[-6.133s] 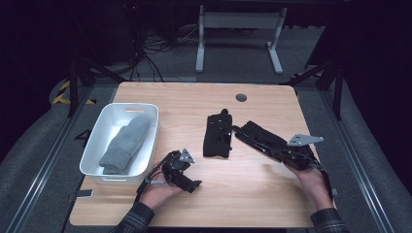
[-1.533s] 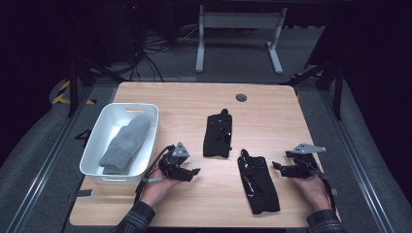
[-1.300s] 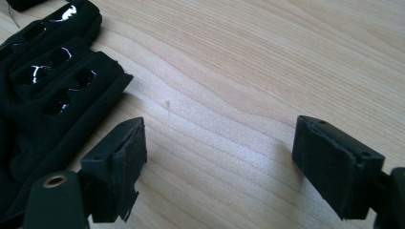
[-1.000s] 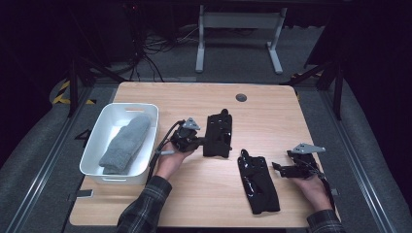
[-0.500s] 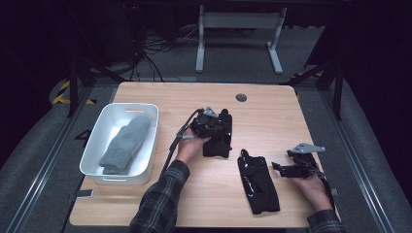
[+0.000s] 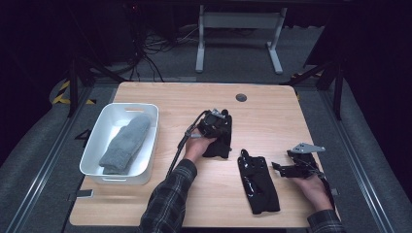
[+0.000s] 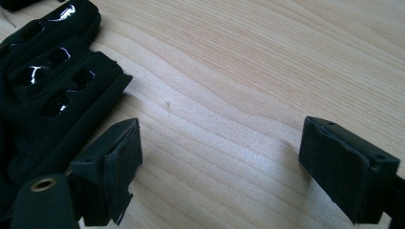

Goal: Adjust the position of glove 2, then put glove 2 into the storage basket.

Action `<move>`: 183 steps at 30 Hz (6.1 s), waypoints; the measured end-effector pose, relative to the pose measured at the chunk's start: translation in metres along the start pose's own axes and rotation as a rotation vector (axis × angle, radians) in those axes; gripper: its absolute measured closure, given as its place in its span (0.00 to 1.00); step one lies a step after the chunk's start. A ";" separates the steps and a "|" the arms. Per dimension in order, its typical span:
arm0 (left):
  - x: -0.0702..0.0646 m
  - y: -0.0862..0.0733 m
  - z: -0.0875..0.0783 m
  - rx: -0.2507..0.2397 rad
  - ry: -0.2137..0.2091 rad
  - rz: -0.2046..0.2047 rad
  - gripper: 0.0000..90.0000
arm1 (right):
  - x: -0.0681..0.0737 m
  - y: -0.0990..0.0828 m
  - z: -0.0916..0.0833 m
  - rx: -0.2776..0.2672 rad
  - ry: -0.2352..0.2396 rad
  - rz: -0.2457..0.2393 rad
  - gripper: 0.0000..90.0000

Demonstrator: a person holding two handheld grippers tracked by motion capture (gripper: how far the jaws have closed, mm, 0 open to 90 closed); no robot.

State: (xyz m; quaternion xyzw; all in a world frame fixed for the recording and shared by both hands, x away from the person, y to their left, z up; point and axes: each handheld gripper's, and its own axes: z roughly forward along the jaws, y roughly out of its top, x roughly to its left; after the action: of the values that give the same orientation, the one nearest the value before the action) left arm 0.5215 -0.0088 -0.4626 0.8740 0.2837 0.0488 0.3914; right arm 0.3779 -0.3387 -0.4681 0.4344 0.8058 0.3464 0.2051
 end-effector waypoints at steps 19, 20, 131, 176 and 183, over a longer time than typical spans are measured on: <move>-0.051 -0.056 -0.043 0.003 -0.050 -0.030 1.00 | 0.000 0.000 0.000 0.000 -0.001 0.001 0.17; -0.054 -0.059 -0.045 0.002 -0.056 -0.029 1.00 | 0.000 0.000 0.000 -0.001 0.000 0.001 0.17; -0.076 -0.075 -0.132 -0.167 -0.268 -0.196 0.97 | 0.090 0.020 0.006 0.083 0.501 -0.184 1.00; -0.110 -0.064 -0.058 0.011 -0.344 -0.116 0.97 | 0.101 0.049 0.028 -0.013 0.384 -0.225 0.99; -0.116 -0.063 -0.062 0.005 -0.357 -0.082 0.80 | 0.074 0.045 0.017 -0.050 0.241 -0.173 0.76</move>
State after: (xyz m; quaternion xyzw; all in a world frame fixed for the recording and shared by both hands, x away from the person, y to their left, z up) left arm 0.3774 0.0033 -0.4489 0.8575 0.2451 -0.1239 0.4352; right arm 0.3733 -0.2532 -0.4487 0.3133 0.8501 0.3969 0.1470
